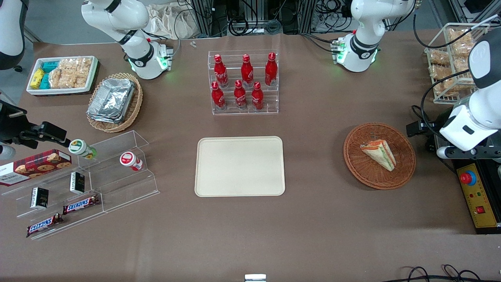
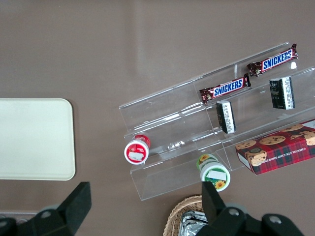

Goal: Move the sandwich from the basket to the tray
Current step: 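Lower the open left gripper around the wrapped sandwich in the basket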

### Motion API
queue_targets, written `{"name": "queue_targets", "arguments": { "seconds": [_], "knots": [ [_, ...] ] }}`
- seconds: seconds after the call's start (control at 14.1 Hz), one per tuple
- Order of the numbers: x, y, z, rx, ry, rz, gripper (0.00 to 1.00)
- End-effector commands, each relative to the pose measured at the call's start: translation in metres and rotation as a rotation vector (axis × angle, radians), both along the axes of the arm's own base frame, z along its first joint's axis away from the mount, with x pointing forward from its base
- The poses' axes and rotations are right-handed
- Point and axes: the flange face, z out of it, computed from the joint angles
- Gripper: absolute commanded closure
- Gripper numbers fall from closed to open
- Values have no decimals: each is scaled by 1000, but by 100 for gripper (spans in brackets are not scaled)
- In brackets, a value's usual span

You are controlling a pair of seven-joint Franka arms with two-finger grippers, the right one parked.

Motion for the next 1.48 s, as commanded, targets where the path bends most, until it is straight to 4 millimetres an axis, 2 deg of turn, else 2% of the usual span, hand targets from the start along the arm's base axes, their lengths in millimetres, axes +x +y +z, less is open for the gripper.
{"name": "queue_targets", "arguments": {
  "seconds": [0.0,0.35,0.57,0.78,1.06,1.2,1.41],
  "knots": [
    [-16,-1,-37,54,22,134,0],
    [-59,-6,-107,86,-130,406,0],
    [-69,-7,-149,88,-157,548,0],
    [-78,-6,-180,87,-144,553,0],
    [-81,-3,-216,80,-131,559,0],
    [-82,13,-234,94,-135,569,0],
    [-93,16,-264,75,-169,569,0]
  ]
}}
